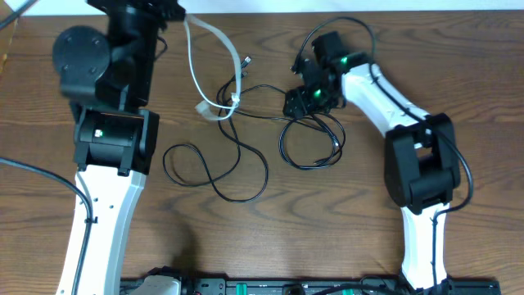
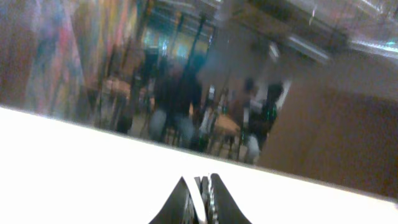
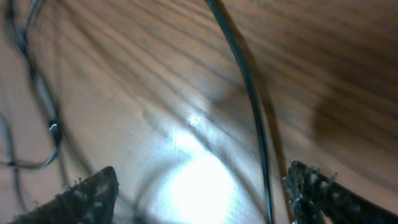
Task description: Untangle cables
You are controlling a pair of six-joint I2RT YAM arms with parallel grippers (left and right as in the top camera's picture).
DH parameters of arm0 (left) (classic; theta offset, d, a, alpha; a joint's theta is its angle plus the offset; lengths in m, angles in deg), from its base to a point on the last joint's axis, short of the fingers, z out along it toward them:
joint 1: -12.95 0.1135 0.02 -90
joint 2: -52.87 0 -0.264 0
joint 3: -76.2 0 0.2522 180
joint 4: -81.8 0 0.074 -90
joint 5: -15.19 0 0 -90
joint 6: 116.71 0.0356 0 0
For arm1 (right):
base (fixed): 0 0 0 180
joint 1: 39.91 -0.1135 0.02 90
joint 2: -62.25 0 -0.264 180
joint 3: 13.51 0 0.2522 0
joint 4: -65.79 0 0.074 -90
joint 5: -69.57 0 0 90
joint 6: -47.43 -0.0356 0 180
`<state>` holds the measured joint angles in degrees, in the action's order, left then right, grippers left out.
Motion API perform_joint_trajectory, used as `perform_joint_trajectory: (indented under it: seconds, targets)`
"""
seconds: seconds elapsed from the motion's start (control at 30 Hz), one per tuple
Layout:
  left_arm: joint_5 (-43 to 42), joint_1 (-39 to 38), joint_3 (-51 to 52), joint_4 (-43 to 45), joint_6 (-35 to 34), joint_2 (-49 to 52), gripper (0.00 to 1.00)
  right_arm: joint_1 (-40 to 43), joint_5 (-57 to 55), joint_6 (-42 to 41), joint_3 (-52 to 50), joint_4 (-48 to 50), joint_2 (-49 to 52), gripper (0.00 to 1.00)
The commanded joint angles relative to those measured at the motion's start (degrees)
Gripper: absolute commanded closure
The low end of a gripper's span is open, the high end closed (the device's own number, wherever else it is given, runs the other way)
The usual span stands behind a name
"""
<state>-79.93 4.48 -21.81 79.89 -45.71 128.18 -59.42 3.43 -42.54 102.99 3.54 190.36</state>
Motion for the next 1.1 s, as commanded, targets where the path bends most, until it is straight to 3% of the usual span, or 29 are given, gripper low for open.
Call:
perform_joint_trajectory:
  seconds: [0.0, 0.17, 0.27, 0.47, 0.67, 0.83, 1.07]
  targets:
    - [-3.1, 0.0, -0.8, -7.1, 1.2, -0.4, 0.93, 3.5, 4.5, 1.9, 6.7, -5.2, -8.9, 0.11]
    - [-3.5, 0.0, -0.8, -14.5, 1.2, -0.4, 0.92, 5.7, 7.8, 5.5, 8.6, -9.4, -16.4, 0.01]
    - [-5.3, 0.0, -0.8, -17.3, 1.2, -0.4, 0.92, 6.0, 7.8, 9.7, 8.6, -9.9, -18.7, 0.01]
    - [-20.5, 0.0, -0.8, -19.1, 1.2, 1.9, 0.93, 5.9, 11.3, 12.5, 8.6, -8.5, -19.1, 0.02]
    - [-28.9, 0.0, -0.8, -18.7, -2.1, 4.9, 0.92, 5.6, 25.8, 15.0, 8.6, -4.2, -19.1, 0.03]
    - [-29.4, -0.2, -0.8, -20.4, -6.6, 6.8, 0.92, 5.7, 35.0, 15.4, 8.6, -0.9, -19.1, 0.03]
    - [-29.3, -0.3, -0.8, -27.5, -6.5, 8.4, 0.93, 5.2, 31.5, 15.4, 8.4, -0.1, -19.0, 0.03]
